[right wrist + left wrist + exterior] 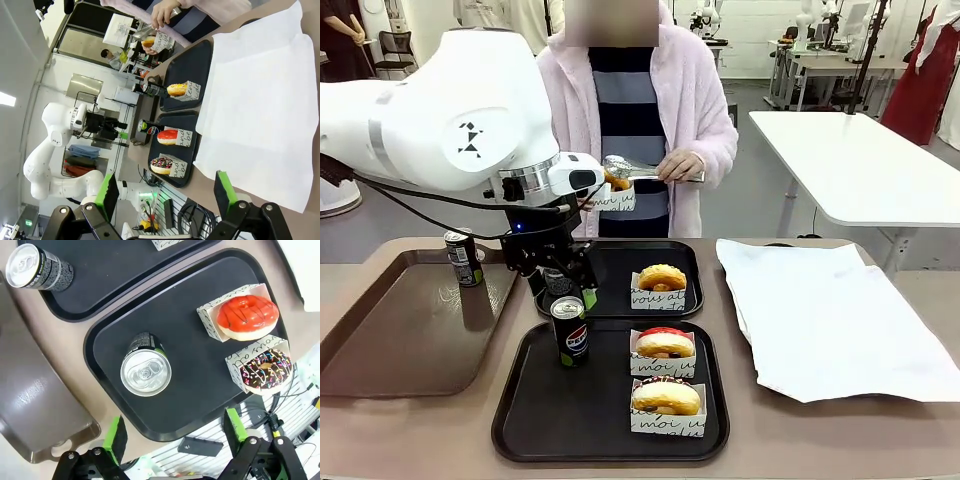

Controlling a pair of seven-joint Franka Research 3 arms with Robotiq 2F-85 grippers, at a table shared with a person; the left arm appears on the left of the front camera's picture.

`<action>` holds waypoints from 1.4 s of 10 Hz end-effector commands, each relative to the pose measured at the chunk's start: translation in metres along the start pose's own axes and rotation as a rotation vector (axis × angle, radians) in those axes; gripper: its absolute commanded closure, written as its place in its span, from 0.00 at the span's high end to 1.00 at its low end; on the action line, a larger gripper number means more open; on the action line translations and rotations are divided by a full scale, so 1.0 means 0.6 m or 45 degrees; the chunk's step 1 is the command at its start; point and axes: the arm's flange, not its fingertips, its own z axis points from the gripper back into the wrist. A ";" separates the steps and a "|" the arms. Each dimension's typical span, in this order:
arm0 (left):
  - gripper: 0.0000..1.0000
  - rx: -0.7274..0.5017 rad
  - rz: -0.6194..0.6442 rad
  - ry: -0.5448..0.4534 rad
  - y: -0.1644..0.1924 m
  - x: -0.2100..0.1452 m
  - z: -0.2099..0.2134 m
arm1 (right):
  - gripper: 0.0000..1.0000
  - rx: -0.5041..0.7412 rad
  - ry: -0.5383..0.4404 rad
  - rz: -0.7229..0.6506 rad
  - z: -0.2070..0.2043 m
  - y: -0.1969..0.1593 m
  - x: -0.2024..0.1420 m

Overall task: Set up donuts and drinks on trays.
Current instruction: Pick up one Pepsi coke from the Handle tray and place it on the Flat Tray without a Pepsi coke.

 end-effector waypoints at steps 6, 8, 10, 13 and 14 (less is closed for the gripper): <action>1.00 0.070 0.236 0.072 0.182 -0.050 0.054 | 1.00 0.012 0.000 0.008 0.003 0.001 0.000; 1.00 -0.107 0.418 0.016 0.305 -0.101 0.083 | 1.00 0.012 0.000 0.008 0.003 0.001 0.000; 1.00 -0.242 0.554 -0.075 0.383 -0.140 0.074 | 1.00 0.012 0.000 0.008 0.003 0.001 0.000; 1.00 -0.198 0.565 -0.037 0.414 -0.137 0.096 | 1.00 0.012 0.000 0.008 0.003 0.001 0.000; 1.00 -0.198 0.565 -0.037 0.414 -0.137 0.096 | 1.00 0.012 0.000 0.008 0.003 0.001 0.000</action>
